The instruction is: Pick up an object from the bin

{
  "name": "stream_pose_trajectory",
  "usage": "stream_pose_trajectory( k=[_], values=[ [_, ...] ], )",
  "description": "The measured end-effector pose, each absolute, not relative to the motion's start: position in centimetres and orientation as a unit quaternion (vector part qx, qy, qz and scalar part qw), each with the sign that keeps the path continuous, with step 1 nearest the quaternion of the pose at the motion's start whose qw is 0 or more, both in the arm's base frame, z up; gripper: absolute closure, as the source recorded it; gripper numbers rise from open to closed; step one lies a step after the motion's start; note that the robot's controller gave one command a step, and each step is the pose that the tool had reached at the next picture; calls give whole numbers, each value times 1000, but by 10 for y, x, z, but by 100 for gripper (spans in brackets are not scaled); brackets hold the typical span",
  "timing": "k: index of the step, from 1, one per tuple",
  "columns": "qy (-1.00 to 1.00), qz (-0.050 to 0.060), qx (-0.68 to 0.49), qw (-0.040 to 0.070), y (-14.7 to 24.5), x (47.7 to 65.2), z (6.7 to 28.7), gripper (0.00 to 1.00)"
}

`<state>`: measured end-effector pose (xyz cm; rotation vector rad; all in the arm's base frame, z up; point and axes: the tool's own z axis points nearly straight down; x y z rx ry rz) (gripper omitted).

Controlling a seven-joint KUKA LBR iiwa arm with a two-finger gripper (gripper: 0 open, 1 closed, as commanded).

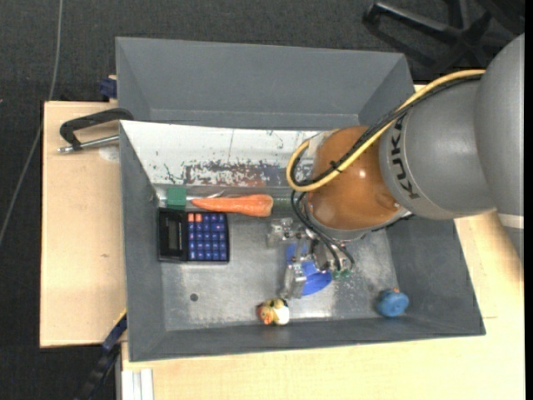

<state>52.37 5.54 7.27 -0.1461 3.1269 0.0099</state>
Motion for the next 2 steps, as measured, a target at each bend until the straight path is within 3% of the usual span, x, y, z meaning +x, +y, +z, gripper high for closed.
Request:
stream_pose_trajectory(
  k=[1, 2],
  values=[
    [1000, 2, -16, 4, 30, 511, 71, 0],
    [996, 3, -86, 5, -4, 509, 71, 0]
  ],
)
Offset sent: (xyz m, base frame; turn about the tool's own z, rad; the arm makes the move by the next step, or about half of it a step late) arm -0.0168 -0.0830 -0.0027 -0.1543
